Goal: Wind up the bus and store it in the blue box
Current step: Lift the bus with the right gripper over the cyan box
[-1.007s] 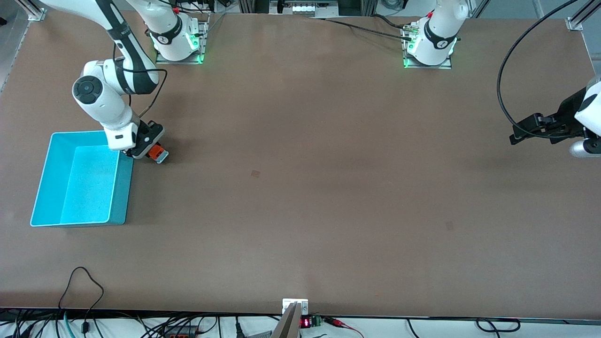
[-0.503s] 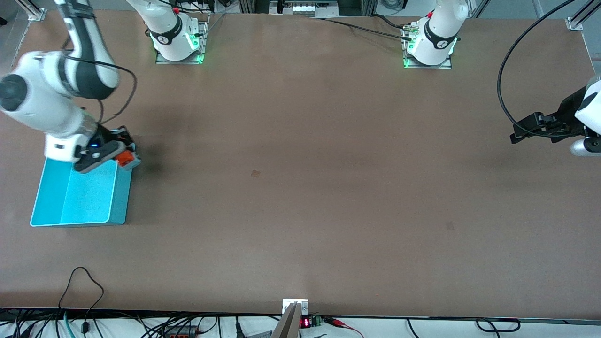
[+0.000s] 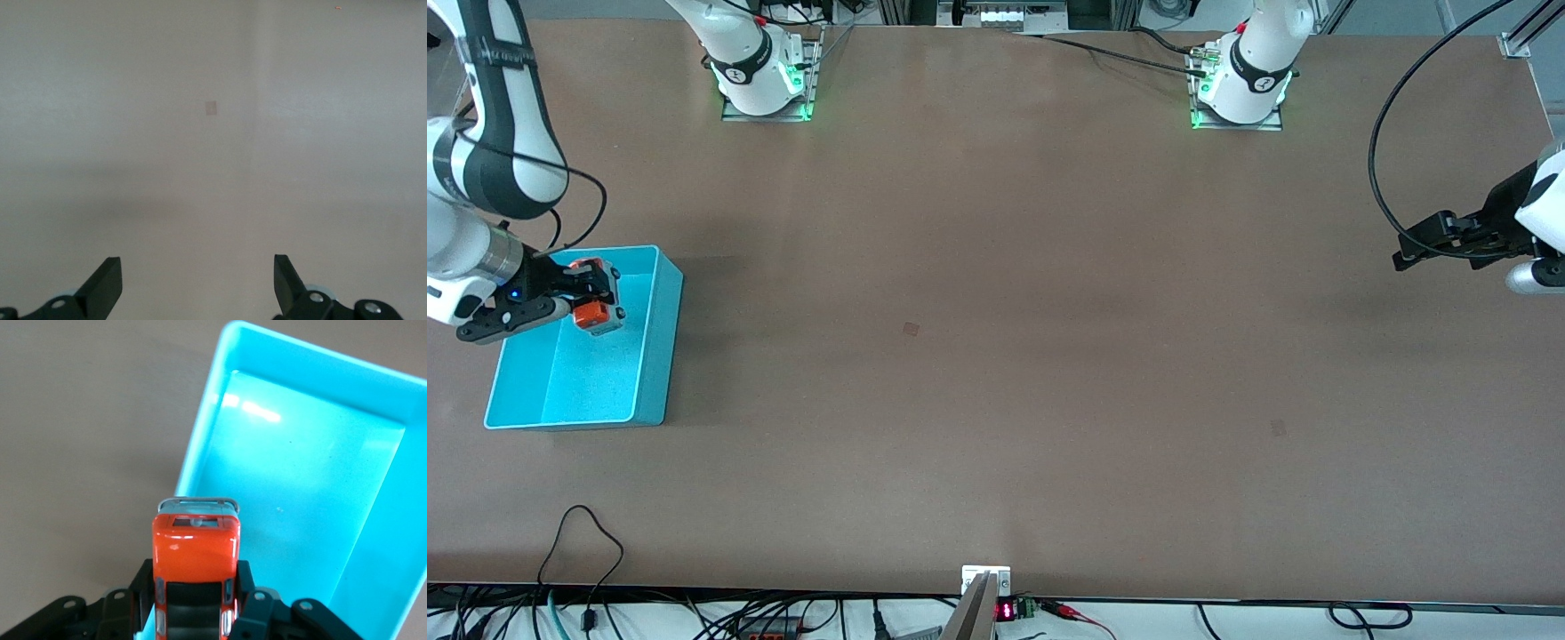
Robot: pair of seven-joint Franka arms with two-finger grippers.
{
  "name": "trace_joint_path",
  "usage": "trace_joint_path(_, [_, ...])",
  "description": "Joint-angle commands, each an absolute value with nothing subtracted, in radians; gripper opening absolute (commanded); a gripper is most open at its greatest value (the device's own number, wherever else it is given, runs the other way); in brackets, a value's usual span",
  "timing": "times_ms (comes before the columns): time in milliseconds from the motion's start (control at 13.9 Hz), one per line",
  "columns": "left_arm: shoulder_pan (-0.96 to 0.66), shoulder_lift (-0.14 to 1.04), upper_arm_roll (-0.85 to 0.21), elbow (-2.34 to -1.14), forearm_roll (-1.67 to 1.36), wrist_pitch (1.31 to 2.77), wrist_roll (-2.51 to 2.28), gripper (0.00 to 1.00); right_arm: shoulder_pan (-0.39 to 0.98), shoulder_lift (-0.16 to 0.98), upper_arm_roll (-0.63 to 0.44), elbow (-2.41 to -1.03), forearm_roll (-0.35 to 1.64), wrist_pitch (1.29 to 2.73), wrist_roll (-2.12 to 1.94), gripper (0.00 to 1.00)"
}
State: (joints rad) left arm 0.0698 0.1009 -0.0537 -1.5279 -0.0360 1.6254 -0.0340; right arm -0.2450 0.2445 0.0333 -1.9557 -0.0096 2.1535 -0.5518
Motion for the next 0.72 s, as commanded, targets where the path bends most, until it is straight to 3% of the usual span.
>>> trace_joint_path(0, [0.072,0.074,-0.063,-1.557,-0.015,1.634,-0.043,1.00,-0.247,0.351,0.002,-1.872,-0.012,2.175,-0.537,0.00])
trace_joint_path(647, [0.066,0.074,-0.064,-1.557,-0.015,1.634,-0.043,1.00,-0.253,0.505,-0.086,-1.861,-0.014,2.252,-0.445,0.00])
